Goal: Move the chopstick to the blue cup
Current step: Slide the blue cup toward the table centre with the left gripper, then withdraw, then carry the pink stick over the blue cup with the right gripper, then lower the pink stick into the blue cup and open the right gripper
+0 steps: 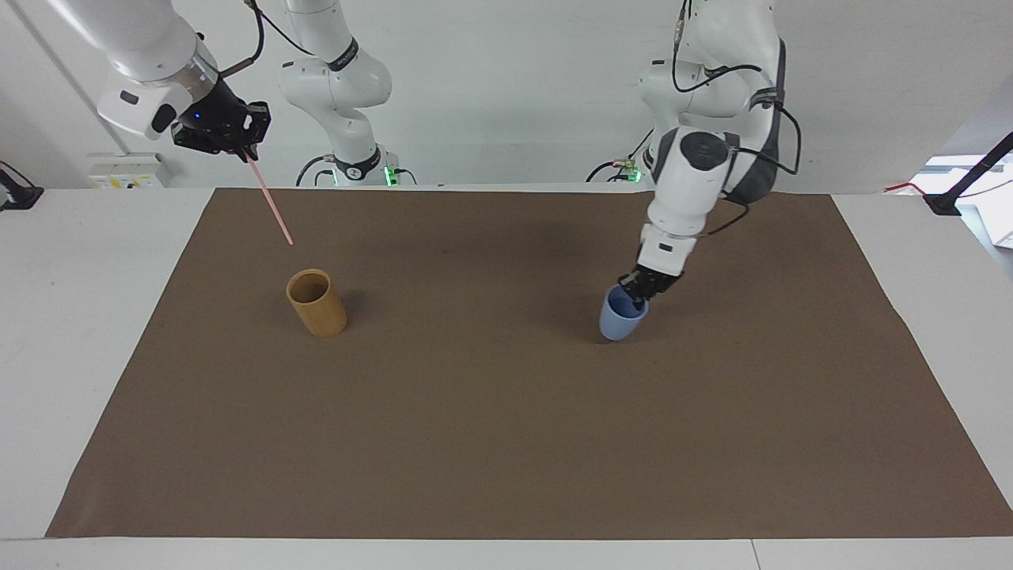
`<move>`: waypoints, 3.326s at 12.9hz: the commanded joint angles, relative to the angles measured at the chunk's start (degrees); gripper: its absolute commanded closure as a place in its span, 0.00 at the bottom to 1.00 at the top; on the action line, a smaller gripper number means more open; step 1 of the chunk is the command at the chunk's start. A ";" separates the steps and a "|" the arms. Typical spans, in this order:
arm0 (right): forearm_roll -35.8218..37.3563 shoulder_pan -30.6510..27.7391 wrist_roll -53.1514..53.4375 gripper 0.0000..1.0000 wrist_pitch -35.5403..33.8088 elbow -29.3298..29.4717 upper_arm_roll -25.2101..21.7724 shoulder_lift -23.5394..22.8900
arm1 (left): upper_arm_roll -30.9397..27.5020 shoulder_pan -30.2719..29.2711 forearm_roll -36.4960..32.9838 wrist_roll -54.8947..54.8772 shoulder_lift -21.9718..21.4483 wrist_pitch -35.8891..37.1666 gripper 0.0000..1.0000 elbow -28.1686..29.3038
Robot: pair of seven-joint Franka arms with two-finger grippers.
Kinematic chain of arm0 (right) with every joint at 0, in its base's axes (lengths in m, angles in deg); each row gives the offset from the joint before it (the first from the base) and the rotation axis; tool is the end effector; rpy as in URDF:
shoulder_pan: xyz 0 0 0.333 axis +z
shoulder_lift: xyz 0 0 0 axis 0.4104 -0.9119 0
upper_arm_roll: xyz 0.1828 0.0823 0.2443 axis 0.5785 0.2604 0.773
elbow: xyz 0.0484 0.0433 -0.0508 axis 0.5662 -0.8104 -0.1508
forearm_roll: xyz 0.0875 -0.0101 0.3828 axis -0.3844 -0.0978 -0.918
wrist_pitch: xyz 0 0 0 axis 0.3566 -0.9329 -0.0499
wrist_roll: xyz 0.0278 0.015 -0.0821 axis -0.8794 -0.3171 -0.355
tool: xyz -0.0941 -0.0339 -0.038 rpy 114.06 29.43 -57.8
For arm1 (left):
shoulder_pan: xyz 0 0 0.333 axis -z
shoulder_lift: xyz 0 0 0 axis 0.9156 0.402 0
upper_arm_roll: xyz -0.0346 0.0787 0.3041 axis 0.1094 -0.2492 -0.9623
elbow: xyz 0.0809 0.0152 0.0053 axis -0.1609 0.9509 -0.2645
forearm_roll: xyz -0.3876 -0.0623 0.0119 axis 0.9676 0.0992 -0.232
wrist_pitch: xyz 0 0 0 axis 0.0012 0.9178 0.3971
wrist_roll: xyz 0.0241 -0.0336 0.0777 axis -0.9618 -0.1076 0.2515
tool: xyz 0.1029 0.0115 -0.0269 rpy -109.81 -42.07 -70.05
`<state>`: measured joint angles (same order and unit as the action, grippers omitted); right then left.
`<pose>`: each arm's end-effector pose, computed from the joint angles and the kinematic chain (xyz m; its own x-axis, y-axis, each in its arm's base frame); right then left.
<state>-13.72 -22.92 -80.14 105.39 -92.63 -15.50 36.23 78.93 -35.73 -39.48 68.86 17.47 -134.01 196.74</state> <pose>0.5079 -0.0066 0.6681 0.8957 0.3030 -0.3253 0.2918 -0.9528 -0.0839 0.4610 -0.3004 0.3905 0.9666 0.2456 0.0737 0.2390 -0.9670 0.0887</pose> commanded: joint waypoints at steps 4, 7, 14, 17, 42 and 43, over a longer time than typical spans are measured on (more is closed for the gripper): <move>-3.93 -1.05 -0.47 1.00 1.84 -0.43 0.08 -1.08 | -1.20 5.21 0.14 4.08 0.34 2.76 0.72 -0.80; -4.72 -1.05 0.85 1.00 1.94 -2.37 -0.01 -0.11 | -1.29 5.04 0.05 4.17 0.52 3.19 0.00 -1.58; -12.35 -0.96 3.38 1.00 1.75 -1.32 -0.01 -0.55 | -1.55 -20.31 0.14 -26.06 -5.88 32.01 0.01 -20.75; -23.51 5.15 20.66 1.00 12.61 -6.30 0.96 0.94 | -1.46 -31.68 0.14 -45.38 -5.28 36.94 0.01 -26.10; -38.39 37.45 56.76 0.22 60.65 -33.84 0.96 -0.72 | -1.20 -31.79 0.22 -44.87 -6.07 38.44 0.00 -24.70; -37.52 37.36 56.84 0.00 60.65 -33.23 0.96 -0.90 | -1.20 -31.79 0.22 -44.87 -6.07 38.44 0.00 -24.70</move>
<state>-52.02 14.61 -23.96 165.32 -125.08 -14.43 34.30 77.81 -67.41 -39.50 23.74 11.51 -96.35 172.10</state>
